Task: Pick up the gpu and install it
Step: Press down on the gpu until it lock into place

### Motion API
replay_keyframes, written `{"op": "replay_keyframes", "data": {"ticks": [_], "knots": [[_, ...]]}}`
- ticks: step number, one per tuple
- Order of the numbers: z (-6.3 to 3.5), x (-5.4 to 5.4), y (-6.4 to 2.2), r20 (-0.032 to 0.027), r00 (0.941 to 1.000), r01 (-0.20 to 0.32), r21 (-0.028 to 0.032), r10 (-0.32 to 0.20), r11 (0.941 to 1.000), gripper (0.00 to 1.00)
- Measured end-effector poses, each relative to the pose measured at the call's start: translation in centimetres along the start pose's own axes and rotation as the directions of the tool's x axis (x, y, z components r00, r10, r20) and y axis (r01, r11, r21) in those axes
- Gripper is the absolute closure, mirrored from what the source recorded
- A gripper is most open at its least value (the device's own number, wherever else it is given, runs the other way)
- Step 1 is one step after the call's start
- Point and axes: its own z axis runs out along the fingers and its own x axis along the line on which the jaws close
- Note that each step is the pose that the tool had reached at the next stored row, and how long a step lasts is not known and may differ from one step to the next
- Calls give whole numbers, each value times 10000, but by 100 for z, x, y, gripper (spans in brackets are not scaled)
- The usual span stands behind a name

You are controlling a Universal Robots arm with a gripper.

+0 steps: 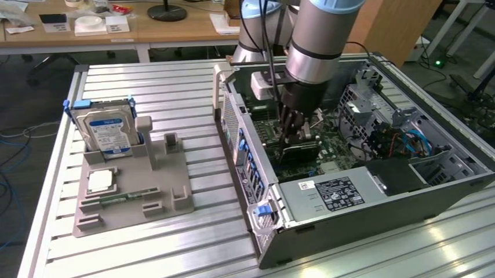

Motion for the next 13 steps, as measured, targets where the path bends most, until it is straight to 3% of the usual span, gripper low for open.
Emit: {"op": "replay_keyframes", "data": {"ticks": [7,13], "knots": [[-3,-4,15,0,10000,37,-4,-37,10000,89],[3,-13,76,1,9998,184,-10,-184,9998,89]]}}
